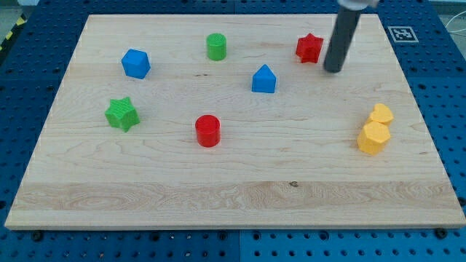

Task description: Push the red star a bit down

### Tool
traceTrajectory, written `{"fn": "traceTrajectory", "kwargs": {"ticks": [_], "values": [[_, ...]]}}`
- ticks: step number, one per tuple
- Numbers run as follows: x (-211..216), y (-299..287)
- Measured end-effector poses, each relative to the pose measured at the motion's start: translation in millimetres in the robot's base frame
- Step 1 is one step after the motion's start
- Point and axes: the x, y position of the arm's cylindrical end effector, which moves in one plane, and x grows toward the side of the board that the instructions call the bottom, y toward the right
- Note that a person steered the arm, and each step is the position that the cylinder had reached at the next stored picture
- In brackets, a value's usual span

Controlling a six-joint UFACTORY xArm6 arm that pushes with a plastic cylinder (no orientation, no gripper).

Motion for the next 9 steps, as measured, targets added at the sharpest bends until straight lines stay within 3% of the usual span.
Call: {"fn": "traceTrajectory", "kwargs": {"ticks": [2,3,5,8,9], "values": [[-71.0,19.3],[-67.9,-9.6],[-11.3,-48.9],[-59.3,-69.9],[-36.3,-76.6]]}}
